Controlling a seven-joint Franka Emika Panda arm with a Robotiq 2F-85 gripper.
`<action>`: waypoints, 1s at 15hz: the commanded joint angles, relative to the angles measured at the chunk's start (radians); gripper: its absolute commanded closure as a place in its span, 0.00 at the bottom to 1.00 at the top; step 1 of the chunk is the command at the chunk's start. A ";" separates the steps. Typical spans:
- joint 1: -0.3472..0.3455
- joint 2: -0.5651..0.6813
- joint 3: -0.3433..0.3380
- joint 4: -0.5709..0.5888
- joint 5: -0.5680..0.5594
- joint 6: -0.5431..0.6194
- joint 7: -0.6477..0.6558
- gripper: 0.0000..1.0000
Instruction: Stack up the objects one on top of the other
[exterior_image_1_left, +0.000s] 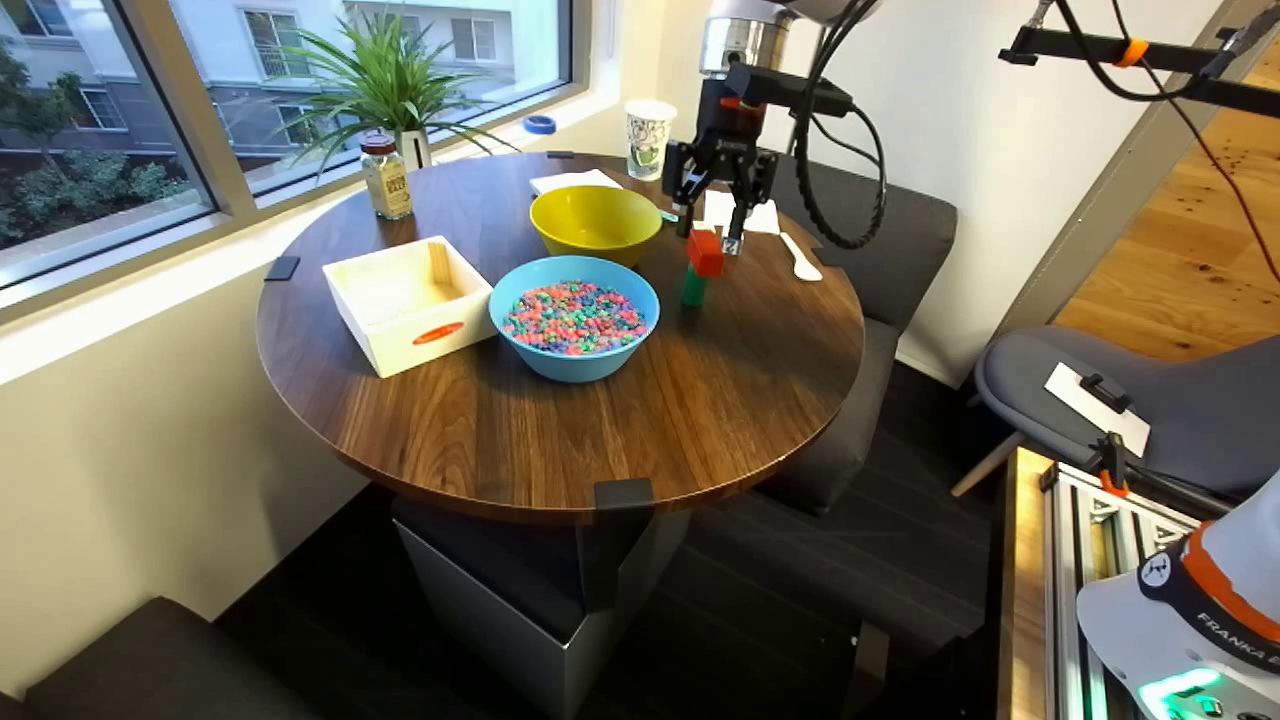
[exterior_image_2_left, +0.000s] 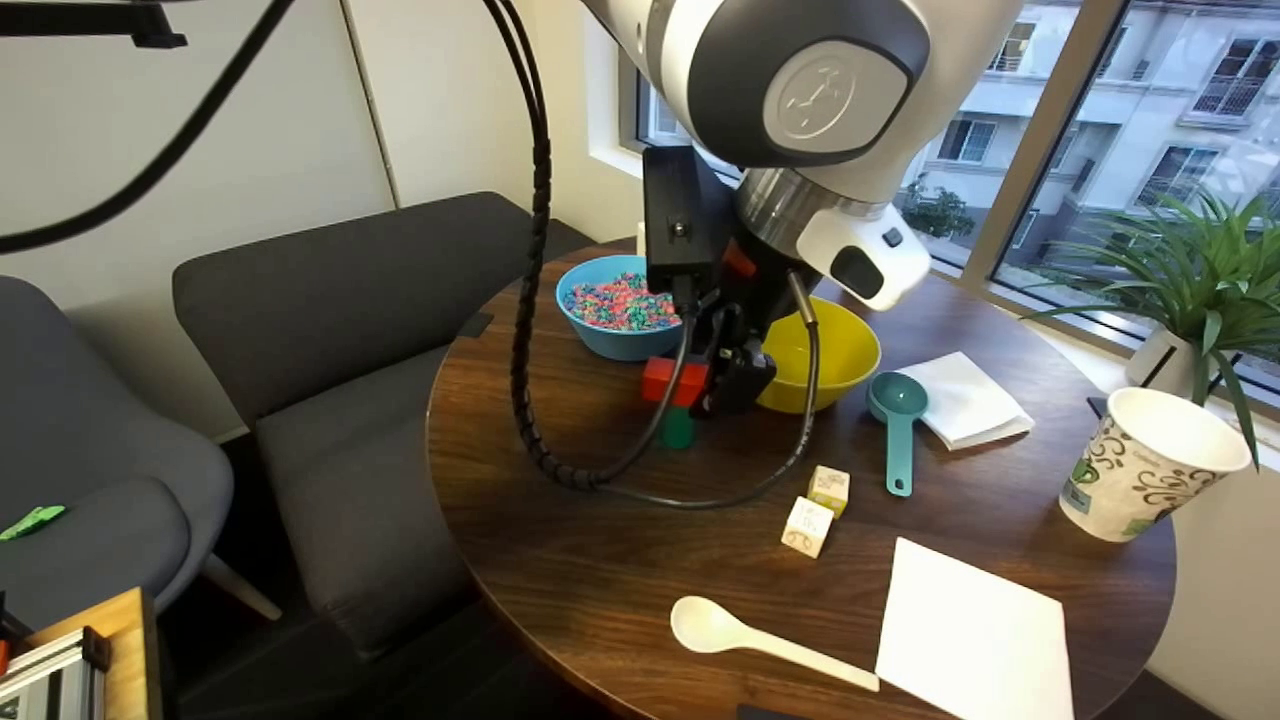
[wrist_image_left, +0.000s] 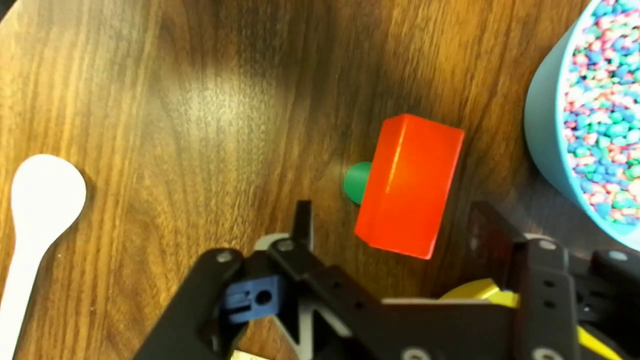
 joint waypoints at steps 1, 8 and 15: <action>-0.009 0.042 -0.001 0.059 0.036 -0.054 0.021 0.02; -0.017 0.078 -0.001 0.100 0.050 -0.077 0.033 0.01; -0.024 0.095 -0.001 0.123 0.071 -0.110 0.032 0.57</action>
